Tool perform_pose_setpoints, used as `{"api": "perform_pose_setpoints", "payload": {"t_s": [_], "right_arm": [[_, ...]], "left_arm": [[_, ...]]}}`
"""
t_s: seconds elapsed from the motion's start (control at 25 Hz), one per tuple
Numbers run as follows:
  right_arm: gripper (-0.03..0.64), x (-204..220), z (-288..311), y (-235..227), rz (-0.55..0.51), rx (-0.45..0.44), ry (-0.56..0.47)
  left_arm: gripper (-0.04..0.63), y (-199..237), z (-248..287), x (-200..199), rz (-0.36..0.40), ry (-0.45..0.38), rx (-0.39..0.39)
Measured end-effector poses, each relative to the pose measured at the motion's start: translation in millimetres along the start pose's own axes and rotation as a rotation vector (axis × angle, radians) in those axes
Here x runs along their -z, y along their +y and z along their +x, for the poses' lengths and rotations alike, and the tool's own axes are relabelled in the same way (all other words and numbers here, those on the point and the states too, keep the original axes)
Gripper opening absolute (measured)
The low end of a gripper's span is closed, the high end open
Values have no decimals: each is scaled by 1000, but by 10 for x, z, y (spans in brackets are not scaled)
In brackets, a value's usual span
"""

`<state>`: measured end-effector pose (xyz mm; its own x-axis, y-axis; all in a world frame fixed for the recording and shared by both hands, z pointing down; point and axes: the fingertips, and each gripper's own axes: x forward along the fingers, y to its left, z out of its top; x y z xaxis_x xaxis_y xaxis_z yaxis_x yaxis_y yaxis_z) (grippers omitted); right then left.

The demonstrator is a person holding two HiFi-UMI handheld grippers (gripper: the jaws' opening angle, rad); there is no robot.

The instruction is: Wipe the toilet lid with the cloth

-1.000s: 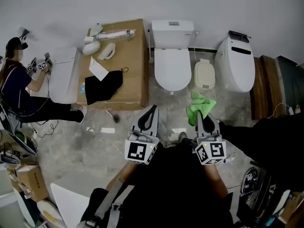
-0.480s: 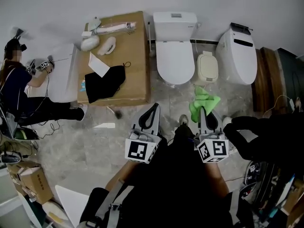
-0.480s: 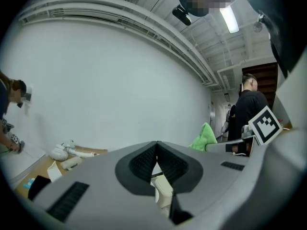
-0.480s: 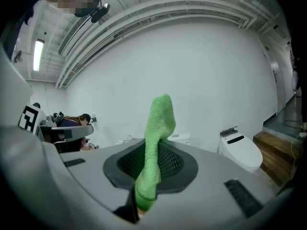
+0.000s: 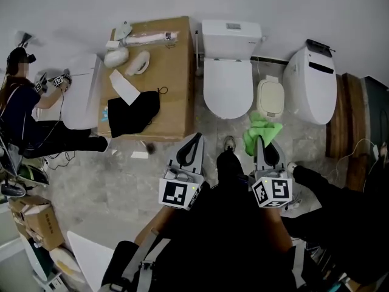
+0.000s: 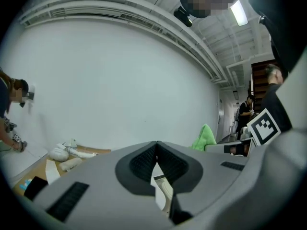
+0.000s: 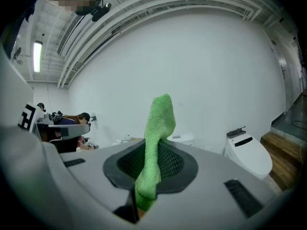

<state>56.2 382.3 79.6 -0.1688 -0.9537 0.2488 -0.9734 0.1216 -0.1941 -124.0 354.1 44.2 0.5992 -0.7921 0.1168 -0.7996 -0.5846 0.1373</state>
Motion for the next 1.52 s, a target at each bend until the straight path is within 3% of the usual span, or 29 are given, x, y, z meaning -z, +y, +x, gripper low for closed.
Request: {"api": "perform_pose_setpoints", "payload": {"t_s": [0.6,0.76,1.08,1.52], "right_arm": [[60,-387,1281,-1148,-11,-138,36],[60,-394,1533,-1365,22,-123,49],[60,-221,2275,-1641,43,-79,112],[60,426,3529,-2051,55,20,274]], "left_arm": [[9,-130,1445,-259,13,-29,-129],[9,-107,1687,-324,21,-53,-128],[9,340,2297,-219,-5,12,-135],[9,958,3256,121,-36,108,-29]]}}
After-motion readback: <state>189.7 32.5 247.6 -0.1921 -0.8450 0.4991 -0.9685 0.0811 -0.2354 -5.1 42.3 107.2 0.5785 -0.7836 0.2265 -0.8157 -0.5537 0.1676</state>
